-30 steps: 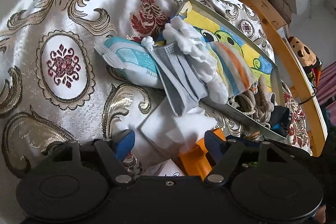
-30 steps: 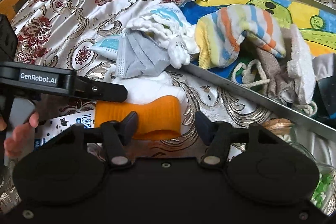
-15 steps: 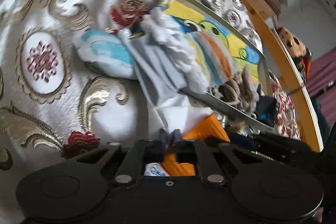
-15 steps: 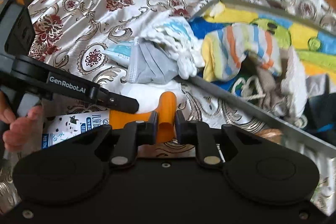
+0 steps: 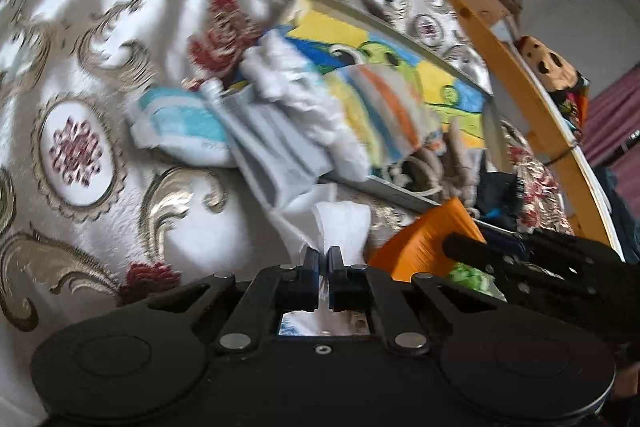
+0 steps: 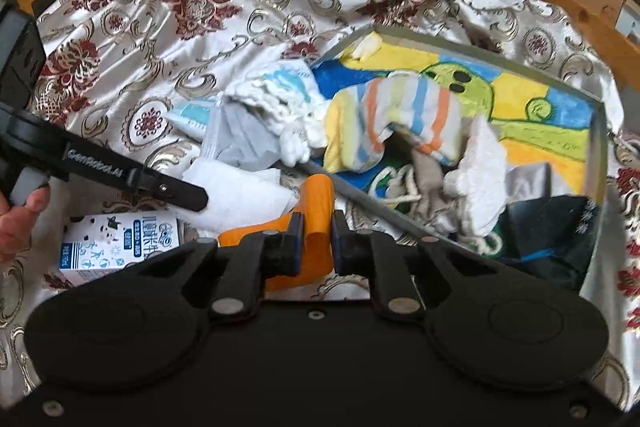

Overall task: Organize soft objects
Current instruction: 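Lift the orange band and white tissue and carry them over the tray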

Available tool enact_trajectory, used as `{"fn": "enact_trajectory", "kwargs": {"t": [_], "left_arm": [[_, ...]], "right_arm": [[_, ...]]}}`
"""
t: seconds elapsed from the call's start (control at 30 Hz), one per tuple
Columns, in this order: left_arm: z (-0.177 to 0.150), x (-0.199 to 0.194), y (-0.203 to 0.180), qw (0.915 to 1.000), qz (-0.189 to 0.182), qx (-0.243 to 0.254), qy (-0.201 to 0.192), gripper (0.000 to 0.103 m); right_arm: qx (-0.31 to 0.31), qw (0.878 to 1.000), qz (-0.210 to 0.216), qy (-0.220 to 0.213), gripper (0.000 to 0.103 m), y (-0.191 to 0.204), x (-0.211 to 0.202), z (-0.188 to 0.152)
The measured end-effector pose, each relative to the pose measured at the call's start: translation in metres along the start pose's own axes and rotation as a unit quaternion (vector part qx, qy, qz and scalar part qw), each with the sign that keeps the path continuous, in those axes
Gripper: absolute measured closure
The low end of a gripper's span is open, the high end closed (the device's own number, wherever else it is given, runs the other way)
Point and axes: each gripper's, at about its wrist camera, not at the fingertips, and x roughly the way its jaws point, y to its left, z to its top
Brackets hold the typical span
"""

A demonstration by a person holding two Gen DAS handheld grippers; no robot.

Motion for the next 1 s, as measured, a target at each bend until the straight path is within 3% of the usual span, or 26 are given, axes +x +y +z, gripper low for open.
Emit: {"fn": "enact_trajectory", "kwargs": {"t": [0.4, 0.6, 0.83, 1.0], "left_arm": [[0.016, -0.041, -0.051, 0.9956, -0.023, 0.042, -0.081, 0.100], [0.044, -0.044, -0.083, 0.9916, -0.022, 0.066, -0.109, 0.100], [0.076, -0.005, -0.097, 0.9896, -0.042, 0.041, -0.131, 0.100], [0.073, 0.036, -0.096, 0.9866, -0.059, 0.017, -0.151, 0.100]], "right_arm": [[0.024, 0.996, -0.032, -0.077, 0.095, -0.039, -0.034, 0.026], [0.056, 0.990, -0.058, -0.117, 0.095, -0.067, -0.041, 0.033], [0.118, 0.978, -0.090, -0.149, 0.095, -0.109, -0.031, 0.036], [0.178, 0.969, -0.101, -0.142, 0.095, -0.144, -0.013, 0.030]]}}
